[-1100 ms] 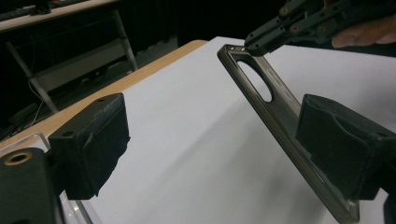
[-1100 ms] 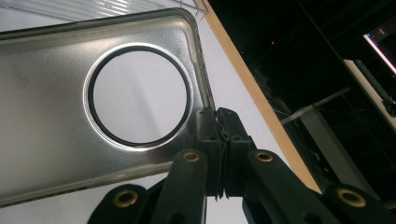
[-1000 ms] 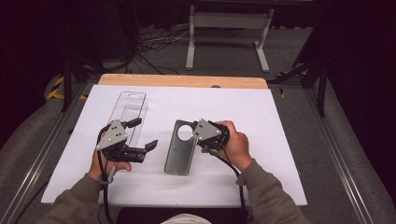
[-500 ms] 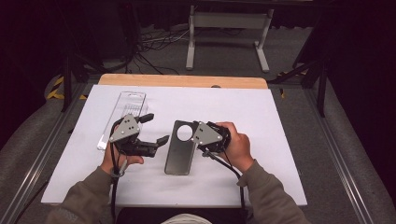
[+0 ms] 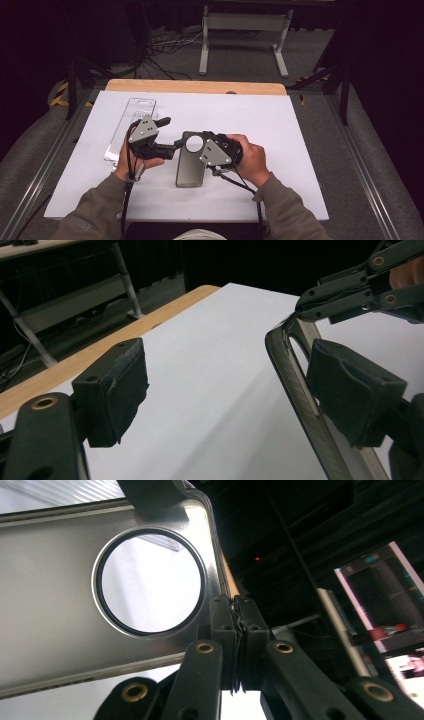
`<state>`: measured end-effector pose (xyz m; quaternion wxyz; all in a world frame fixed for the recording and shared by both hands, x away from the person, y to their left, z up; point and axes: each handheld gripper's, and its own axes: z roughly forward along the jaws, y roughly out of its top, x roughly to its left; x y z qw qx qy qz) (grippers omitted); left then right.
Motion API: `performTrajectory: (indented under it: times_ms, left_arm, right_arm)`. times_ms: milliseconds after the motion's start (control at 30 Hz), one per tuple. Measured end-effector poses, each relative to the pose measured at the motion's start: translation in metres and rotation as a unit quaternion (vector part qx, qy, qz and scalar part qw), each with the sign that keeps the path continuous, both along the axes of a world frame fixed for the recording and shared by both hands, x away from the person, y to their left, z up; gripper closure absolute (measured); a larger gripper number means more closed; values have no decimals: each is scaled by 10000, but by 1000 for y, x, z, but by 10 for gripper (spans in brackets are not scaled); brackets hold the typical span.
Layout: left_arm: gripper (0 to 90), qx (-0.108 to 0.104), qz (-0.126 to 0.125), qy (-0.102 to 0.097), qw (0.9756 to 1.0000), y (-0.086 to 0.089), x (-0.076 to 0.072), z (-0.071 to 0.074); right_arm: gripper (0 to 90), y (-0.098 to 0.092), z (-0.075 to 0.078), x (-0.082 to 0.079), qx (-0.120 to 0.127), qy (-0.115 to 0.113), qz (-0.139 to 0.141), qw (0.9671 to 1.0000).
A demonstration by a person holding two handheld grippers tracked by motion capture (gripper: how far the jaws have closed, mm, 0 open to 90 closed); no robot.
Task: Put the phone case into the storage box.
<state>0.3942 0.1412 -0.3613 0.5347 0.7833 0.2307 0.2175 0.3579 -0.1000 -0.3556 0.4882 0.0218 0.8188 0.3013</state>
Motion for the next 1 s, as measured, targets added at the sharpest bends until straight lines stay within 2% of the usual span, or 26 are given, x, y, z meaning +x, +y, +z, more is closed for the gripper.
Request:
performTrajectory:
  times_ms: [67,167,233,267,333,367,467,533,733,833,933,1000]
  left_arm:
    - [194,-15,7,85,10000,-2,1,0]
    - [223,47,-39,107,9999,-3,2,0]
    - [226,60,-61,141,9999,-4,2,1]
    - [265,87,-120,122,9998,-4,3,2]
    - [305,136,-194,172,9996,-7,3,3]
    - [339,182,-224,115,9995,-7,4,4]
    - [399,208,-314,207,9991,-9,3,5]
    - [459,239,-341,154,9990,-9,1,7]
    - [620,302,-531,277,9977,-12,-4,9]
    - [757,432,-593,201,9971,-13,-6,10]
    - [777,507,-538,155,9971,-13,-8,12]
    - [787,485,-528,165,9973,-12,-8,11]
  right_arm:
    - [887,2,-1,-2,-119,-116,-10,9999]
    - [887,4,-2,-6,-260,-333,18,9991]
    - [887,5,-3,-7,-296,-394,24,9988]
    - [887,6,-3,-9,-376,-515,56,9980]
    - [886,8,-4,-10,-444,-598,59,9972]
    - [886,8,-4,-11,-484,-664,32,9966]
    - [886,9,-5,-13,-574,-856,39,9947]
    - [886,9,-6,-15,-651,-1031,57,9925]
    - [885,12,-7,-19,-761,-1358,24,9878]
    - [884,13,-7,-20,-849,-1396,51,9865]
    - [880,12,-7,-21,-874,-1415,73,9860]
    - [875,13,-7,-22,-794,-1422,88,9866]
